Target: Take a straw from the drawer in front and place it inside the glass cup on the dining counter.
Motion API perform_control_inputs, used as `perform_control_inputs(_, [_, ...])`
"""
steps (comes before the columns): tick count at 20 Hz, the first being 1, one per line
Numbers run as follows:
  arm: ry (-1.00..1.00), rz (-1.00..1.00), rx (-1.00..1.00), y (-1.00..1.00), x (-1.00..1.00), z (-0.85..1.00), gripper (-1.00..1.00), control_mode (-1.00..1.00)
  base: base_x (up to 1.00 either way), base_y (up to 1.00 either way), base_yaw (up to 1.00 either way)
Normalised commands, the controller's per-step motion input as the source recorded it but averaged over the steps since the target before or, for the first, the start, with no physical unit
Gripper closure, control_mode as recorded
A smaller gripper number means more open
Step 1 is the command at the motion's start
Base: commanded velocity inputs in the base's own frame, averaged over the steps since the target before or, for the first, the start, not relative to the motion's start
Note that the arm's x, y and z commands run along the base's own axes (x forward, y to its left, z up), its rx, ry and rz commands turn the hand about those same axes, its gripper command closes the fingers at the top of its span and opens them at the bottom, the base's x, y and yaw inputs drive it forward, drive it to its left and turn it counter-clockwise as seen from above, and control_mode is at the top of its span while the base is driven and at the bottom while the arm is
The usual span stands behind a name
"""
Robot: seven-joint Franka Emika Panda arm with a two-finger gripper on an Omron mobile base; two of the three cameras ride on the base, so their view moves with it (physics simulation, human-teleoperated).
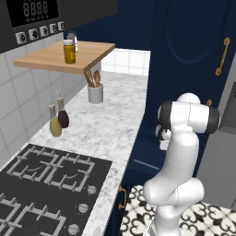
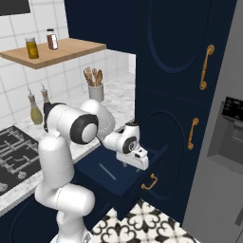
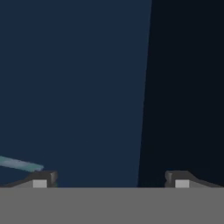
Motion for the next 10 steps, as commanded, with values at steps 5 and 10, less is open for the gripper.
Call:
perform_control_inputs(5, [-0.01,-0.01,-0.09,-0.70,-0.11,-0.10,-1.00,-1.00,0.00,0.00,0.00])
perform_control_inputs(10, [-0.09,-0.01,-0.09,-1.00,-0.29,0.00,-1.00,-1.00,0.00,0.00,0.00])
